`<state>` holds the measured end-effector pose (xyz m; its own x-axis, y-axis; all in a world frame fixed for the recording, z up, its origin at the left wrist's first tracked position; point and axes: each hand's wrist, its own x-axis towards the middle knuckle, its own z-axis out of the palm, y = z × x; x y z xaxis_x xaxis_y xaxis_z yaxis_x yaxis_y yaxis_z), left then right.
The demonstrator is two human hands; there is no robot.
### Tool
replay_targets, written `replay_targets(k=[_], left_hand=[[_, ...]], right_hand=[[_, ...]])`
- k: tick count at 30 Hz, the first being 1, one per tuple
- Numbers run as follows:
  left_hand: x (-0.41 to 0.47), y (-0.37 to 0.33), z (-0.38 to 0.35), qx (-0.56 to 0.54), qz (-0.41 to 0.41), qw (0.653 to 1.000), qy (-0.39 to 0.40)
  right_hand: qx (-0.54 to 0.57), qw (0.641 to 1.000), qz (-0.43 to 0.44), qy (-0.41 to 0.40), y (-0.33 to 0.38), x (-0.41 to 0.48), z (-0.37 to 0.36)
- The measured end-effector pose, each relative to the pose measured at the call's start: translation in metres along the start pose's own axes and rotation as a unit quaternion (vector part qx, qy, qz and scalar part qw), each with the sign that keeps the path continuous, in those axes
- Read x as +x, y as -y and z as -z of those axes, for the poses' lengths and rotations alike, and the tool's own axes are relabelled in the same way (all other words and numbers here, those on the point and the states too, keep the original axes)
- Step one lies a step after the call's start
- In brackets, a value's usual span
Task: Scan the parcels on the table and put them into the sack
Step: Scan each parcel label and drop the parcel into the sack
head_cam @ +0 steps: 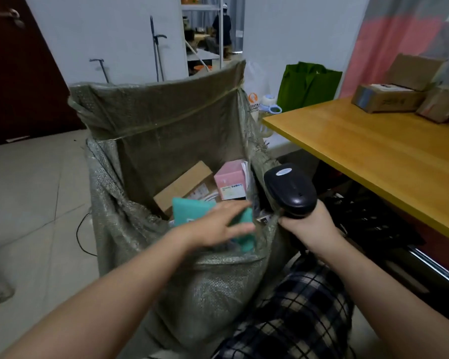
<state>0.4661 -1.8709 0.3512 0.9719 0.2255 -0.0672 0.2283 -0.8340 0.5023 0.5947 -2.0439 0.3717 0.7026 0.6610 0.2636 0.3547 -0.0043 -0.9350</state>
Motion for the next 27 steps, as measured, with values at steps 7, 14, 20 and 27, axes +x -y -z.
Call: replay_targets(k=[7, 14, 20, 27], left_hand=[[0.029, -0.024, 0.026, 0.134, -0.048, 0.986, -0.088], [0.005, -0.016, 0.053, 0.082, 0.02, 0.981, -0.175], [0.012, -0.013, 0.067, 0.151, 0.131, 0.98, -0.007], [0.025, -0.051, 0.095, 0.112, -0.005, 0.972, -0.209]], right_hand=[[0.01, 0.999, 0.001, 0.032, 0.019, 0.041, -0.014], [-0.118, 0.963, -0.111, 0.215, -0.021, 0.049, 0.007], [-0.158, 0.985, -0.053, -0.044, -0.002, 0.073, 0.008], [0.141, 0.982, -0.12, -0.048, 0.056, 0.077, 0.026]])
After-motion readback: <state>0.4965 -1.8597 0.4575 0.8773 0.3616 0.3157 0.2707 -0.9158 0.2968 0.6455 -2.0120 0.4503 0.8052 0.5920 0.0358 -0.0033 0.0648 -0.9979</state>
